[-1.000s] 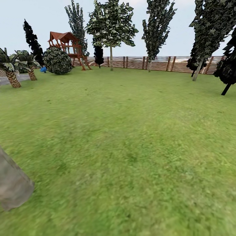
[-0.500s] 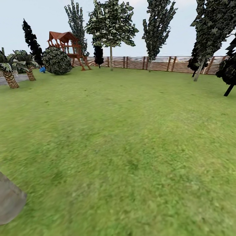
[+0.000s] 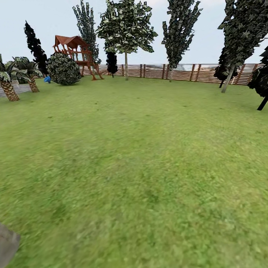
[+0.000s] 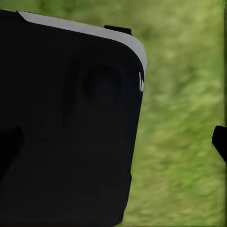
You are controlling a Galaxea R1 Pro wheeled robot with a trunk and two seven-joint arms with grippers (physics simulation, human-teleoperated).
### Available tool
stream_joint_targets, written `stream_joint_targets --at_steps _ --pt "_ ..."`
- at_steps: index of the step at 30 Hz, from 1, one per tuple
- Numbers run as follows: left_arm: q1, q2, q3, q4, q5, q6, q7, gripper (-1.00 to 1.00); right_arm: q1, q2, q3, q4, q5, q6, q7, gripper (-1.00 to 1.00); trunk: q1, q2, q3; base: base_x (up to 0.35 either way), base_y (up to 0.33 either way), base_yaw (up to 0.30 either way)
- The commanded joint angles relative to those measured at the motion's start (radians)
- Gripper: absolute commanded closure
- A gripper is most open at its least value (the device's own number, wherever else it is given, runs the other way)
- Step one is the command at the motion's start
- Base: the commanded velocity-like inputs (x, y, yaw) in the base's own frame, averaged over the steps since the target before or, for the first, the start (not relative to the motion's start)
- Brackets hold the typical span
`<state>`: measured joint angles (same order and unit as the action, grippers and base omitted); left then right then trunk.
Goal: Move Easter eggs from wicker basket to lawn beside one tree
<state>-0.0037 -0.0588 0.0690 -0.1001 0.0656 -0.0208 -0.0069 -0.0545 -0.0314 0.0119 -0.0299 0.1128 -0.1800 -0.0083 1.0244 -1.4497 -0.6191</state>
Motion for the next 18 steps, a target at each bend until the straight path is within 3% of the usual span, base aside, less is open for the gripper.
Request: stream_joint_targets --at_steps 1,18 --pt "0.000 0.000 0.006 0.000 0.006 -0.002 -0.001 -1.00 -0.001 0.000 0.000 0.001 0.008 -0.003 -0.001 -1.00 0.001 0.000 -0.001 0.339 0.000 0.000" --pt "0.000 0.000 0.006 0.000 0.006 -0.002 -0.001 -1.00 -0.001 0.000 0.000 0.001 0.008 -0.003 -0.001 -1.00 0.001 0.000 -0.001 0.339 0.000 0.000"
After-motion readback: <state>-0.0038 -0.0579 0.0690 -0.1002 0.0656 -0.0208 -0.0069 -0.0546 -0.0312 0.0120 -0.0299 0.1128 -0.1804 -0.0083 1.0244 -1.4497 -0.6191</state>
